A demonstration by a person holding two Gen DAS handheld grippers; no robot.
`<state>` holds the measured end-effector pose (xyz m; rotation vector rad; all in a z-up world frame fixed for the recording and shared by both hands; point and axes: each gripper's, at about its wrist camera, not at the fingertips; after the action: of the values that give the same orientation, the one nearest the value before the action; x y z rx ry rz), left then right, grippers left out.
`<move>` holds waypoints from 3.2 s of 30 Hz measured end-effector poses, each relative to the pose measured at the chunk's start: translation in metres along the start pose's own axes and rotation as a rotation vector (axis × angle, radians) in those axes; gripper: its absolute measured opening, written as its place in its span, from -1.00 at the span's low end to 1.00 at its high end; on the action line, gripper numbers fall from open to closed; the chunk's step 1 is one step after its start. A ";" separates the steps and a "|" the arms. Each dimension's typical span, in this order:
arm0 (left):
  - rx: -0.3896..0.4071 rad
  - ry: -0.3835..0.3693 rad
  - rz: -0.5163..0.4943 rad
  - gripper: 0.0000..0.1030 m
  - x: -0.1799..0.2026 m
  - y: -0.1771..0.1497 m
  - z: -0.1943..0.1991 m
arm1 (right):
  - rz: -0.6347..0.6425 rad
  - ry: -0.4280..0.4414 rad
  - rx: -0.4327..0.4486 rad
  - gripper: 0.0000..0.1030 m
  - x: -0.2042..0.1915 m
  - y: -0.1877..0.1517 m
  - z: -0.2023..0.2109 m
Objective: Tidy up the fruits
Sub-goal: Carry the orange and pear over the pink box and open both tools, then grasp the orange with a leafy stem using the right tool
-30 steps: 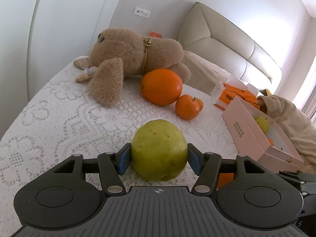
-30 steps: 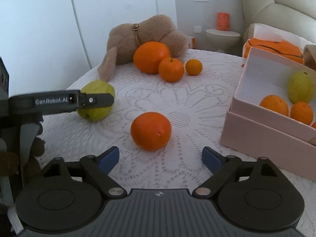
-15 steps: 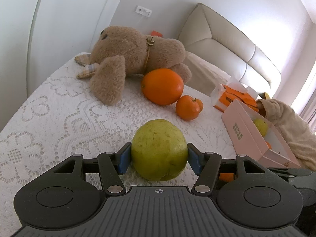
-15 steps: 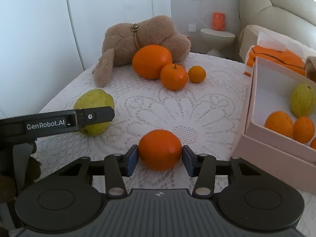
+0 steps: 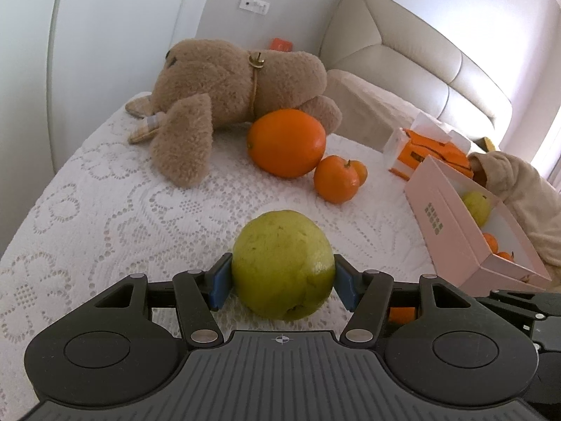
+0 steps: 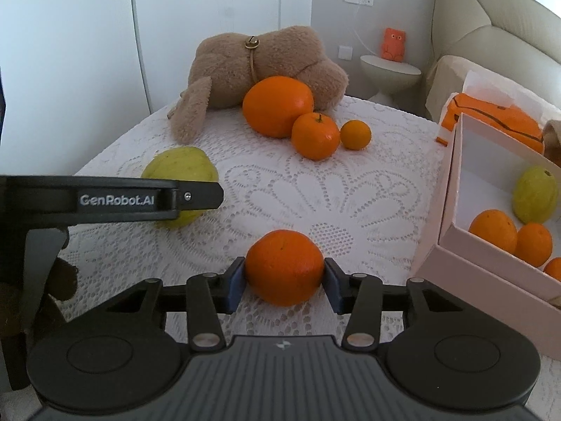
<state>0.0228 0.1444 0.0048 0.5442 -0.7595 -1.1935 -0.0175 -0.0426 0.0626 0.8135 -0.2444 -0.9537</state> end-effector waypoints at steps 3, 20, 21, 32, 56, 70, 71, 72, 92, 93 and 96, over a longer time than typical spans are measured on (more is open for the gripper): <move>-0.012 0.007 0.006 0.25 0.000 0.000 0.001 | 0.006 -0.001 -0.003 -0.12 -0.001 0.000 0.001; 0.139 -0.162 -0.060 0.25 0.089 0.082 0.070 | -0.038 -0.121 0.347 -0.15 0.043 0.100 0.146; 0.136 -0.192 -0.071 0.25 0.104 0.090 0.072 | -0.043 -0.143 0.374 -0.15 0.048 0.106 0.160; -0.135 -0.277 -0.250 0.25 0.256 0.078 -0.005 | -0.180 -0.361 0.361 -0.14 0.139 0.133 0.205; -0.100 -0.151 -0.505 0.20 0.292 0.026 -0.015 | -0.323 -0.299 0.239 -0.14 0.193 0.093 0.153; -0.002 -0.142 -0.184 0.19 0.185 0.057 -0.007 | -0.310 -0.283 0.115 -0.14 0.179 0.087 0.090; 0.004 -0.131 -0.163 0.19 0.178 0.059 -0.006 | -0.316 -0.278 0.102 -0.14 0.179 0.087 0.083; 0.007 -0.119 -0.138 0.19 0.169 0.062 -0.007 | -0.323 -0.271 0.088 -0.14 0.179 0.086 0.075; 0.066 0.115 -0.027 0.19 0.092 0.065 -0.022 | -0.413 -0.238 -0.041 0.07 0.176 0.067 0.015; 0.075 0.125 -0.030 0.19 0.089 0.064 -0.021 | -0.403 -0.239 -0.022 0.07 0.172 0.068 0.020; 0.087 0.139 -0.013 0.19 0.077 0.057 -0.018 | -0.360 -0.204 0.059 0.18 0.157 0.076 0.041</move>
<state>0.0855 0.0875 0.0530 0.6976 -0.6925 -1.1258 0.0993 -0.1657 0.1205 0.8305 -0.3095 -1.3768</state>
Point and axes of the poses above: each gripper's, at about its wrist camera, not at the fingertips, and z roughly against the way its jaws point, x to its right, y to its top, and after that the axes turned 8 degrees about y, right-handed
